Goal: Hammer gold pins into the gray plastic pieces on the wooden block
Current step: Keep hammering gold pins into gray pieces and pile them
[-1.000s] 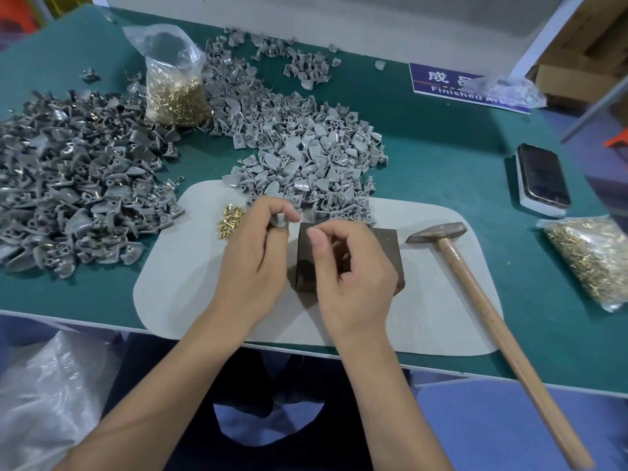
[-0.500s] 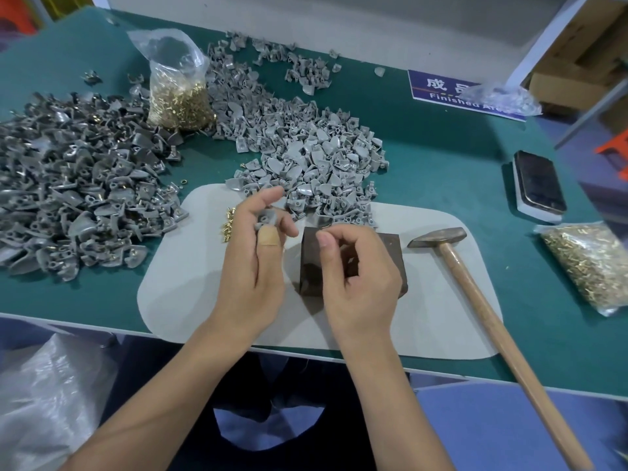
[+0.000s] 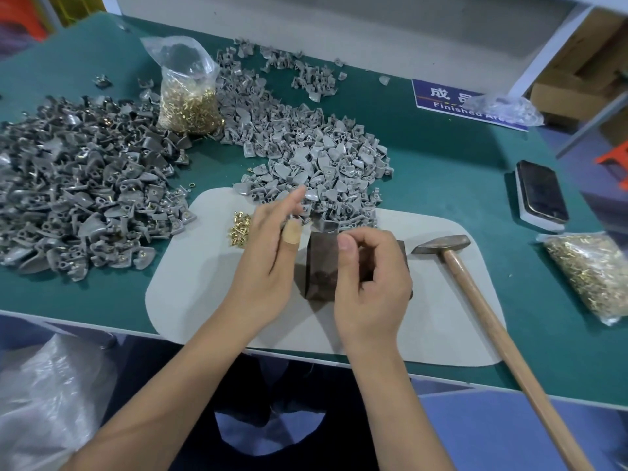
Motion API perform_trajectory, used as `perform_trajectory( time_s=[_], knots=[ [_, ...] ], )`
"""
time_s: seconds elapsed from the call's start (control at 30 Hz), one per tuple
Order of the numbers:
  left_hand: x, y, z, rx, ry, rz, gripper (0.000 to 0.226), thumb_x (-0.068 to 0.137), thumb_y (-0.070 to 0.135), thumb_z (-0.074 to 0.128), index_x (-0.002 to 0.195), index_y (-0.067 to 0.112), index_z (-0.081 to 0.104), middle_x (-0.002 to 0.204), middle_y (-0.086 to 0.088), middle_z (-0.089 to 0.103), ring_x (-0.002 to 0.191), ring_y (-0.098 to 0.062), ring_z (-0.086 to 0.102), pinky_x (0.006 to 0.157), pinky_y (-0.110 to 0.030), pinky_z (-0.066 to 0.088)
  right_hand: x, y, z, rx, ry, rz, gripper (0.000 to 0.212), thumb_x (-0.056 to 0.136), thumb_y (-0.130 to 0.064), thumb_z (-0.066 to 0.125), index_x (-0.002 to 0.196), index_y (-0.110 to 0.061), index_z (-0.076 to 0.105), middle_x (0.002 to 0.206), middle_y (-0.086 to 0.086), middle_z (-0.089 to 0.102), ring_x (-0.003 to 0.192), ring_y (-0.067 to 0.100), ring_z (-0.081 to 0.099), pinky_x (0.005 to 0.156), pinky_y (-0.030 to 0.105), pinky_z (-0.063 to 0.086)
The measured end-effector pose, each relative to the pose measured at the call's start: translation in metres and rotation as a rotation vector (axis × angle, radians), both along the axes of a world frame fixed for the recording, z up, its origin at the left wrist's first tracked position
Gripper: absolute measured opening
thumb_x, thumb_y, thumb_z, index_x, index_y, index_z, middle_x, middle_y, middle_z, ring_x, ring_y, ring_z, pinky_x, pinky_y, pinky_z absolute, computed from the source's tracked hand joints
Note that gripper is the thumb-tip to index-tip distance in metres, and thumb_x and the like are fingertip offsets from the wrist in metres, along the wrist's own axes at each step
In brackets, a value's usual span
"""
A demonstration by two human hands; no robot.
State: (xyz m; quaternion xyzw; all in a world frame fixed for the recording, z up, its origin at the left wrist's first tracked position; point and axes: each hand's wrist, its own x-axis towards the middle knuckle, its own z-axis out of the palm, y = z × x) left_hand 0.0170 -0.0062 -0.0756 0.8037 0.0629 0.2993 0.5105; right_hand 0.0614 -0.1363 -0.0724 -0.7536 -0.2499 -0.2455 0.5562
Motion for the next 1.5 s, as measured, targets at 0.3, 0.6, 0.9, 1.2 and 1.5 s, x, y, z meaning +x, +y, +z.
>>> perform_trajectory(
  time_s=[0.3,0.6,0.9,1.2,1.5],
  knots=[
    [0.002,-0.005,-0.007,-0.18,-0.092,-0.122,0.03,0.109,0.037,0.035,0.13,0.016,0.038,0.144,0.006,0.055,0.096,-0.018,0.068,0.088,-0.021,0.047,0.001,0.0,0.0,-0.038,-0.021,0.01,0.008,0.102,-0.021,0.059,0.099,-0.017,0.065,0.091,-0.011,0.062,0.084,-0.001,0.057,0.077,0.011,0.041],
    [-0.004,0.001,0.0,-0.173,-0.094,-0.042,0.027,0.102,0.03,0.056,0.124,0.024,0.07,0.12,0.013,0.071,0.111,-0.008,0.067,0.094,-0.028,0.054,0.0,0.0,0.0,-0.044,-0.002,-0.001,0.011,0.102,-0.022,0.059,0.099,-0.015,0.066,0.091,-0.009,0.064,0.084,0.001,0.057,0.076,0.012,0.042],
    [-0.003,-0.002,0.001,-0.169,-0.107,-0.027,0.032,0.091,0.032,0.072,0.123,0.034,0.07,0.107,0.014,0.072,0.1,-0.007,0.067,0.086,-0.013,0.048,-0.001,0.0,0.0,-0.03,0.017,-0.009,0.011,0.102,-0.022,0.06,0.1,-0.014,0.068,0.093,-0.01,0.065,0.088,0.0,0.059,0.079,0.012,0.043],
    [-0.002,-0.002,0.001,-0.089,-0.059,-0.003,0.009,0.09,0.04,0.073,0.098,0.041,0.071,0.099,0.019,0.071,0.1,-0.009,0.064,0.086,-0.021,0.049,0.0,-0.005,0.006,-0.012,0.059,-0.009,0.01,0.099,-0.018,0.065,0.097,-0.01,0.071,0.096,0.0,0.065,0.092,0.008,0.061,0.08,0.016,0.043],
    [0.004,-0.001,-0.007,0.215,-0.012,-0.01,0.011,0.089,0.03,0.076,0.099,0.028,0.08,0.103,0.01,0.068,0.108,-0.02,0.051,0.096,-0.025,0.036,0.006,-0.027,0.022,-0.355,0.119,0.136,0.004,0.097,-0.013,0.068,0.096,-0.012,0.072,0.095,-0.002,0.063,0.091,0.011,0.06,0.083,0.018,0.045]
  ],
)
